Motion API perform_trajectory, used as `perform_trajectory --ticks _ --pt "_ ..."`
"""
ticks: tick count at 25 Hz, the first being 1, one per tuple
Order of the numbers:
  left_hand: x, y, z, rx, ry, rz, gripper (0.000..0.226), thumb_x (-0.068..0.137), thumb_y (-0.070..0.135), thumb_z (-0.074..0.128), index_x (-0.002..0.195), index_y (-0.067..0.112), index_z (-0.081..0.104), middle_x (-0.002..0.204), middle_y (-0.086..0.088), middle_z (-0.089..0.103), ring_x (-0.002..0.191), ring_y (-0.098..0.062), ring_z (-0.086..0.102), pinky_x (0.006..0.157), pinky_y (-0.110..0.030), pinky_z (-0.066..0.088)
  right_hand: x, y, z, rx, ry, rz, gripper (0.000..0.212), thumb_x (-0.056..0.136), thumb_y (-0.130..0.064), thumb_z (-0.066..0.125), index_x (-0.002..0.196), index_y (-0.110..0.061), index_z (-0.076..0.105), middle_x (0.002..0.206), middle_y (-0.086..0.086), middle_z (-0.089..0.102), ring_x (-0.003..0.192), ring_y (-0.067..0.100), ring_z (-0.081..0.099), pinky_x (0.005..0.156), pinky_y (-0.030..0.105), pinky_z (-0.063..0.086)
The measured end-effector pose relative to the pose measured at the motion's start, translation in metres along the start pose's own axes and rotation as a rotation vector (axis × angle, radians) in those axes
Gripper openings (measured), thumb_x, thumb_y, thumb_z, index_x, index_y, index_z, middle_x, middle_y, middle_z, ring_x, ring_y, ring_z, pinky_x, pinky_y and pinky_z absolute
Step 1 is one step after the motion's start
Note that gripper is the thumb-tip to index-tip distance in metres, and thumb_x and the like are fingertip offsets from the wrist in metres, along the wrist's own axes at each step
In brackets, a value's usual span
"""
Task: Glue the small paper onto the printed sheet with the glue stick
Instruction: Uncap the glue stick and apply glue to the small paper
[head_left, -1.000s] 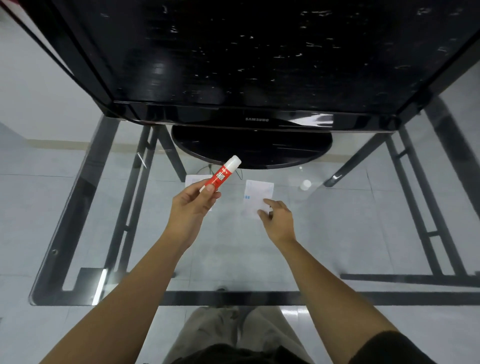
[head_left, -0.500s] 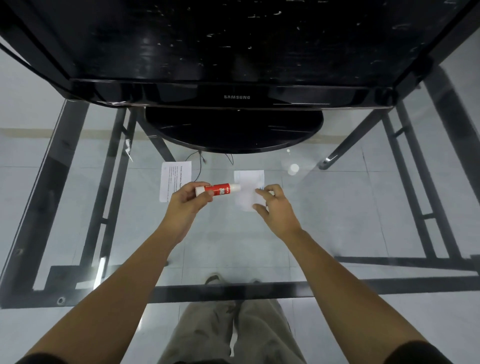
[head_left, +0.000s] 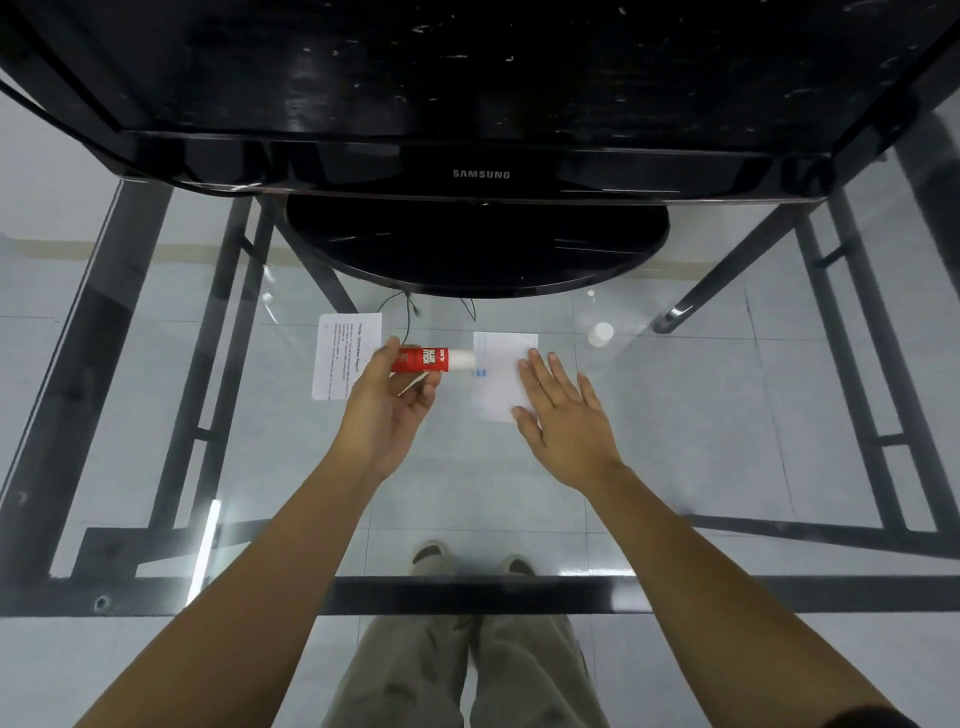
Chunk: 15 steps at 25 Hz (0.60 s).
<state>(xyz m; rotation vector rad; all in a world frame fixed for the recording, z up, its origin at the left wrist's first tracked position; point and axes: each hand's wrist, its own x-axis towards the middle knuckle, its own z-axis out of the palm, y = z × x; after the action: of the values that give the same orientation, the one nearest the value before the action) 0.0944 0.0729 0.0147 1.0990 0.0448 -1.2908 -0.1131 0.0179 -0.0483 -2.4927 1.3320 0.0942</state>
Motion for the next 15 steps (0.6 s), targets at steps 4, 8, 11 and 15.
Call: perform_trajectory --ticks 4,8,11,15 --pt "0.008 -0.007 -0.001 0.299 -0.164 0.041 0.007 0.086 0.019 0.062 0.091 0.015 0.06 0.078 0.002 0.067 0.072 -0.011 0.062 0.068 -0.018 0.052 -0.002 0.003 0.003 0.011 0.016 -0.006 0.056 0.096 -0.042 0.012 0.146 -0.023 -0.003 0.156 -0.008 -0.003 0.141 0.009 -0.011 0.116 0.036 -0.005" --pt "0.01 -0.011 -0.002 0.865 -0.266 0.241 0.014 0.079 0.023 0.07 0.091 0.02 0.063 0.084 0.003 0.071 0.08 -0.01 0.068 0.072 -0.019 0.052 -0.001 0.003 0.003 0.002 0.023 -0.021 0.056 0.096 -0.038 0.016 0.146 -0.021 -0.003 0.157 -0.007 -0.002 0.143 0.01 -0.009 0.116 0.037 -0.004" --pt "0.011 -0.005 0.001 1.23 -0.37 0.473 0.021 0.076 0.036 0.072 0.09 0.025 0.061 0.086 0.009 0.071 0.081 -0.007 0.068 0.07 -0.015 0.054 -0.002 0.002 0.001 0.024 0.015 -0.01 0.057 0.096 -0.04 0.018 0.147 -0.022 -0.002 0.157 -0.006 -0.001 0.144 0.012 -0.007 0.116 0.037 -0.004" --pt "0.017 0.002 0.006 1.479 -0.526 0.585 0.025 0.077 0.039 0.071 0.095 0.027 0.059 0.091 0.006 0.071 0.077 -0.006 0.067 0.071 -0.011 0.052 -0.001 0.002 0.001 0.035 0.003 -0.009 0.058 0.096 -0.043 0.018 0.147 -0.023 -0.002 0.158 -0.005 -0.001 0.144 0.014 -0.007 0.116 0.038 -0.004"
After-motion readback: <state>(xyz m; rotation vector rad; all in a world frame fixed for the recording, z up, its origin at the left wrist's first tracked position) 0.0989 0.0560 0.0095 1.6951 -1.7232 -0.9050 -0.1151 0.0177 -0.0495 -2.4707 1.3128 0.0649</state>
